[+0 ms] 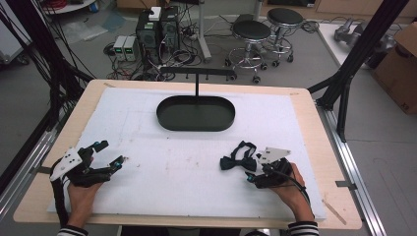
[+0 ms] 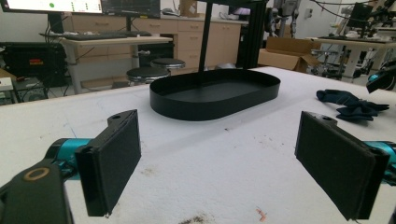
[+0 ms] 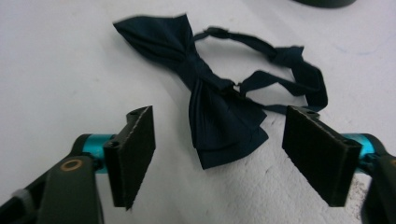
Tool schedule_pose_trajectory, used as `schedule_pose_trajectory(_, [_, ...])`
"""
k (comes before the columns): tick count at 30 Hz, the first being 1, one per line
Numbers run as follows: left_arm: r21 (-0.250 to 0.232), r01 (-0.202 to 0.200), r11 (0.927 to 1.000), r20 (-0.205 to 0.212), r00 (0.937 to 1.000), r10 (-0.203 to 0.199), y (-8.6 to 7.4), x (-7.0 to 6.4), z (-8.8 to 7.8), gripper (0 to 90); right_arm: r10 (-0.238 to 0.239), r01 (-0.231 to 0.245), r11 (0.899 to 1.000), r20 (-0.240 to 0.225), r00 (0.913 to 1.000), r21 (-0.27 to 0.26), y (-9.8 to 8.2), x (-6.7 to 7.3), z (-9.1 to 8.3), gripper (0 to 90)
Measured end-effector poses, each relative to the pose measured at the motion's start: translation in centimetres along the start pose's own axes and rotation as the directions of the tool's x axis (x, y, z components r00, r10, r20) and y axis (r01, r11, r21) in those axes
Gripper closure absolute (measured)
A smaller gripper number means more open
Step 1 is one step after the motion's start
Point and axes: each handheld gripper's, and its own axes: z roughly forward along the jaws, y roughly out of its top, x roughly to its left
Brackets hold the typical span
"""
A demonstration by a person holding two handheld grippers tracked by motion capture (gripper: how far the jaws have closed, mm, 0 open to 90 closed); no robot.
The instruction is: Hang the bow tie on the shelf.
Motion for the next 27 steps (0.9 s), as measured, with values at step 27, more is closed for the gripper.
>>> schedule_pose_trajectory(27, [-0.003, 0.008, 1.0000, 0.003, 1.0000, -0.008, 0.0, 0.1, 0.0, 14.8, -0.025, 0.035, 0.984, -0.058, 0.9980, 0.173, 1.9, -0.7, 1.1, 50.3])
